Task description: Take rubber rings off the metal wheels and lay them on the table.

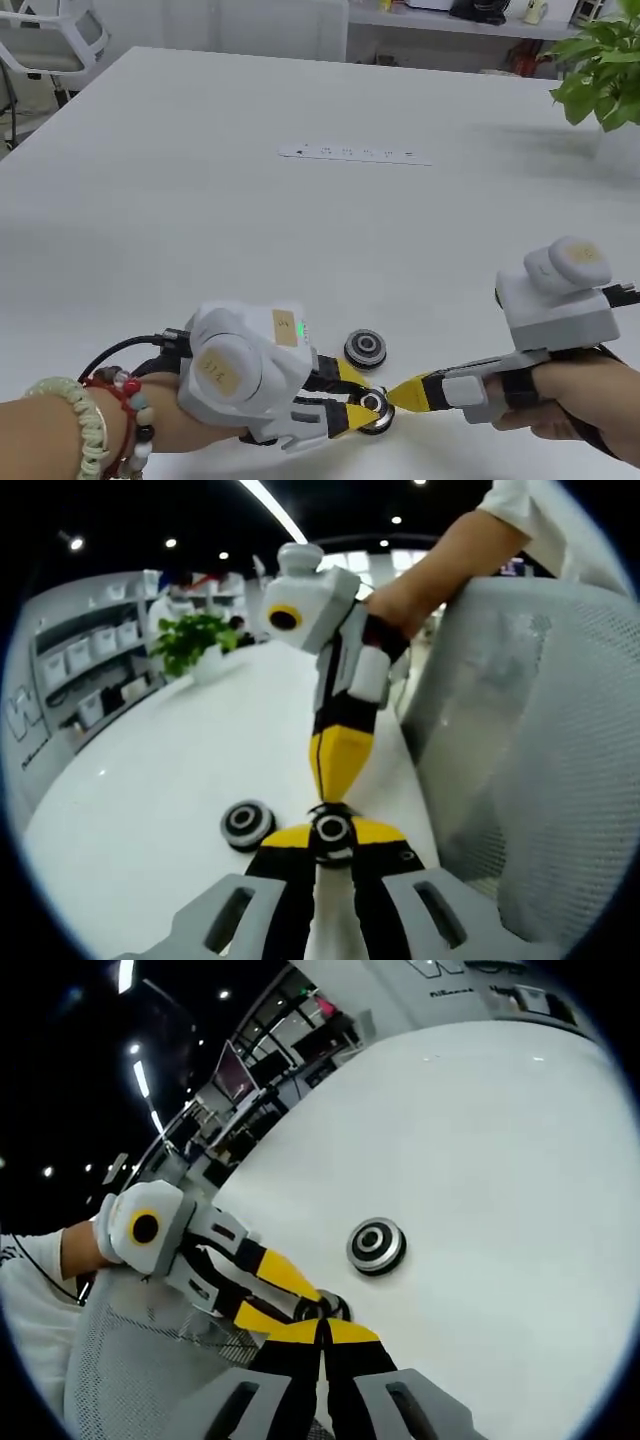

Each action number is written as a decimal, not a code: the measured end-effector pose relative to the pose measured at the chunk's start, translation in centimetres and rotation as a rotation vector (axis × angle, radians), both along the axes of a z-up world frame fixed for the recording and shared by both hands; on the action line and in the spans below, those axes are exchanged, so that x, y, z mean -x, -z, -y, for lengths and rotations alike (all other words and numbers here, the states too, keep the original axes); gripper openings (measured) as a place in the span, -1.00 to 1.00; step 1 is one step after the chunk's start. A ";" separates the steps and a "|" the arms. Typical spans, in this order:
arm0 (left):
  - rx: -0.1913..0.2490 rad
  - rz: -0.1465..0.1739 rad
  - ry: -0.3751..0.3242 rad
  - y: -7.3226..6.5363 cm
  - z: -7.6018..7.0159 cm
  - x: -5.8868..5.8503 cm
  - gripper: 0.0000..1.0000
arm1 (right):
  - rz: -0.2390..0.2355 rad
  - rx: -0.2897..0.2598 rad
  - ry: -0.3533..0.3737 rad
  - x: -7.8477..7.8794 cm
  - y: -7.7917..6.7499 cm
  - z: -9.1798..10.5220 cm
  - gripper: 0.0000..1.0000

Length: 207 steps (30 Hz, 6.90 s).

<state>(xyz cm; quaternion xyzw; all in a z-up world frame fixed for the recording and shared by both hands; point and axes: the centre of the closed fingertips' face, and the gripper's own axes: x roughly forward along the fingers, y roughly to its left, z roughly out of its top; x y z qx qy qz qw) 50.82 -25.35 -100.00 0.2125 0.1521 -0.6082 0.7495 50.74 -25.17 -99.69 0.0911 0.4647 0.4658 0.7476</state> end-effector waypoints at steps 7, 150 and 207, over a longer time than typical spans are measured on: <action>0.001 0.003 0.002 0.0 0.0 0.0 -0.73 | 0.000 -0.008 -0.006 0.1 -0.3 -0.1 -1.00; 0.181 -0.121 -0.430 -8.5 -14.5 4.1 1.00 | 0.262 0.196 -0.365 -0.6 0.0 -7.5 -1.00; 0.236 -0.149 -0.440 -8.7 -14.3 4.2 0.91 | 0.456 0.144 -0.381 0.7 -9.3 -4.7 -0.66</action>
